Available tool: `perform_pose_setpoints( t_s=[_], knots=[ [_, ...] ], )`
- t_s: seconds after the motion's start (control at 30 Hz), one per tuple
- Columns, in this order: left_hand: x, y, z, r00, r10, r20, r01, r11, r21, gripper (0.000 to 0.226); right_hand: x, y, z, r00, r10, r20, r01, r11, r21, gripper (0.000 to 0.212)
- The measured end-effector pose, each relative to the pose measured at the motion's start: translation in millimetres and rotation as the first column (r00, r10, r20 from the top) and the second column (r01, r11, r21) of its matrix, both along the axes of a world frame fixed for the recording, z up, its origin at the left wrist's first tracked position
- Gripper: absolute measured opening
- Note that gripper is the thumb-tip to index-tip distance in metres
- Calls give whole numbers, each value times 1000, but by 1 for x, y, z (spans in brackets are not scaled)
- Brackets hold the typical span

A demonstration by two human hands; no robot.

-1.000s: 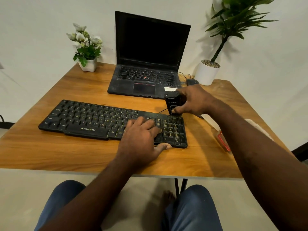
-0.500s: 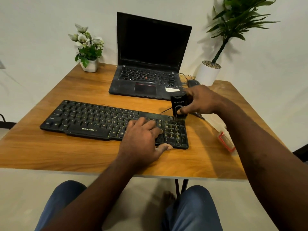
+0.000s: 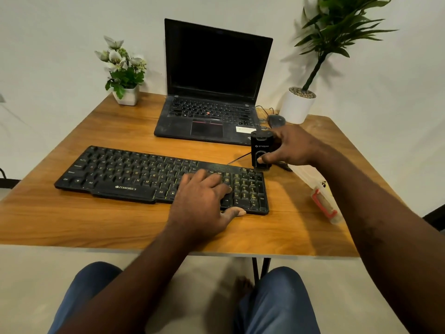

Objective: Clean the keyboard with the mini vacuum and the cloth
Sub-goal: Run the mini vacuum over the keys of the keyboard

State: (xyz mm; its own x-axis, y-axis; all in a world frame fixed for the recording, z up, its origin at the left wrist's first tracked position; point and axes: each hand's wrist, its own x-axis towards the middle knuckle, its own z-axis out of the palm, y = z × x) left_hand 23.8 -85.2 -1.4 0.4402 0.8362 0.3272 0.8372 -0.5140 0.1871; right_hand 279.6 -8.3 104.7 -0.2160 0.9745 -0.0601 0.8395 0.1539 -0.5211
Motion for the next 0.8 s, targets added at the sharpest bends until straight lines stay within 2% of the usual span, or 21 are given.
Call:
perform_pose_setpoints(
  t_s=[0.13,0.27,0.37,0.43,0.53,0.63,0.73,0.8],
  knots=[
    [0,-1,1,1000,2,-5,-2,1000,1,71,-4,2,-4,997,29,76,-27,999,-34,37],
    [0,-1,1,1000,5,-9,-5,1000,5,70,-6,1,-4,997,-22,76,19,999,41,37],
    [0,-1,2,1000,3,-6,-3,1000,-1,70,-2,-1,-1,996,26,87,-19,996,-83,28],
    [0,-1,2,1000,1,-9,-1,1000,-5,71,1,1,5,998,5,58,-1,997,-71,28],
    [0,-1,3,1000,1,-25,-1,1000,-12,72,-3,9,3,994,-105,-24,107,990,90,39],
    [0,-1,1,1000,2,-9,-2,1000,-1,71,-24,13,-11,990,-69,-125,77,995,61,51],
    [0,0,0,1000,2,4,-2,1000,11,71,-36,14,-19,997,7,-81,-3,999,41,41],
    [0,0,-1,1000,1,2,-1,1000,13,71,-25,15,-16,999,-9,-35,9,1000,1,40]
  ],
)
